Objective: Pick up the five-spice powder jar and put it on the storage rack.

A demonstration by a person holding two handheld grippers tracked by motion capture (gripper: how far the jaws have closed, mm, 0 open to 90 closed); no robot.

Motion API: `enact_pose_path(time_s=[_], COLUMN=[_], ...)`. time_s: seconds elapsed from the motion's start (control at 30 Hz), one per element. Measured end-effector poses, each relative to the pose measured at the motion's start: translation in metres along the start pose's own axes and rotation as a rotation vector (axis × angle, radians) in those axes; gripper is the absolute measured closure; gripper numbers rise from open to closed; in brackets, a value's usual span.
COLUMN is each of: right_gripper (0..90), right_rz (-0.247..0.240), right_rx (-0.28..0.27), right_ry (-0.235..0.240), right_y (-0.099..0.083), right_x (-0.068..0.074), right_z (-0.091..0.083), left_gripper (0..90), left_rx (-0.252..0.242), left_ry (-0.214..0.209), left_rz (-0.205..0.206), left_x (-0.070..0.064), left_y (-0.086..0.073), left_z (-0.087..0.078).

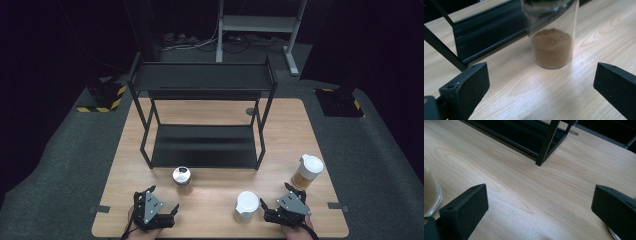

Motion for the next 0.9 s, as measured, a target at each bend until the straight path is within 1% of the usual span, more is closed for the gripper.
enact_pose_path(time_s=[0.23,0.67,0.9], right_gripper=[0.3,0.3,0.3], right_rz=[0.003,-0.006,-0.005], right_rx=[0.000,0.002,0.002], right_ry=[0.003,0.003,0.003], right_y=[0.000,0.000,0.000], right_x=[-0.001,0.000,0.000], right_z=[0.000,0.000,0.000], left_gripper=[0.7,0.7,0.7], left_rx=[-0.033,-0.077,-0.100], left_ry=[-0.007,-0.026,-0.046], left_rz=[-0.009,-0.002,-0.024], left_x=[0.001,0.001,0.001], left_y=[0.003,0.009,0.012], left_z=[-0.006,-0.012,-0.012])
Point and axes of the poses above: each handheld gripper's, and its own axes: z roughly forward along the jaws, y roughly out of its top, x roughly to its left, the point moved 8 cm from there along z, roughly forward along the jaws
